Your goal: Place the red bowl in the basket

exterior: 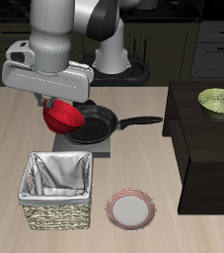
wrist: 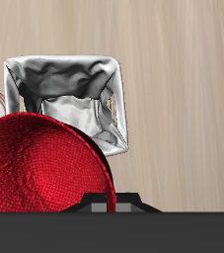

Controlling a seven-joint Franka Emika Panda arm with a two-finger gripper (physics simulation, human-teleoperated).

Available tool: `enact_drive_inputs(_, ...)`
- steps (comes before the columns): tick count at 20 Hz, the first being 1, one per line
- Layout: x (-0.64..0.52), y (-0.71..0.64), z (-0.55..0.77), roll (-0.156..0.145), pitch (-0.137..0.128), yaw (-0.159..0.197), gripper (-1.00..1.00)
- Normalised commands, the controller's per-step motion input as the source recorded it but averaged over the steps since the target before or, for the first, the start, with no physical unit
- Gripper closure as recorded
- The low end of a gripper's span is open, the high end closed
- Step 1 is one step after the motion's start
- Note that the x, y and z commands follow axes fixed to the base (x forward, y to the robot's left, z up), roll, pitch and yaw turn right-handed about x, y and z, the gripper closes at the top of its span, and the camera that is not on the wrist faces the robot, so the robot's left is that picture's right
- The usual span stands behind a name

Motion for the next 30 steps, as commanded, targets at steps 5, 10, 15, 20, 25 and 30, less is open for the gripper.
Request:
enact_drive_inputs(5,0.33,-0.01,0.00,-0.009,-0.001,0.005,1.00)
enact_drive_inputs(10,0.23,0.00,-0.04,-0.004,0.006,-0.012,1.00)
enact_drive_inputs(15,0.22,0.01,-0.06,0.015,0.004,-0.006,1.00)
enact_drive_inputs(20,0.28,-0.03,-0.12,0.018,0.021,-0.011,1.00)
enact_drive_inputs(25,0.08,0.05,-0.16,-0.004,0.022,0.001,1.00)
enact_drive_inputs(30,0.07,0.07,-0.20,-0.003,0.022,0.005,1.00)
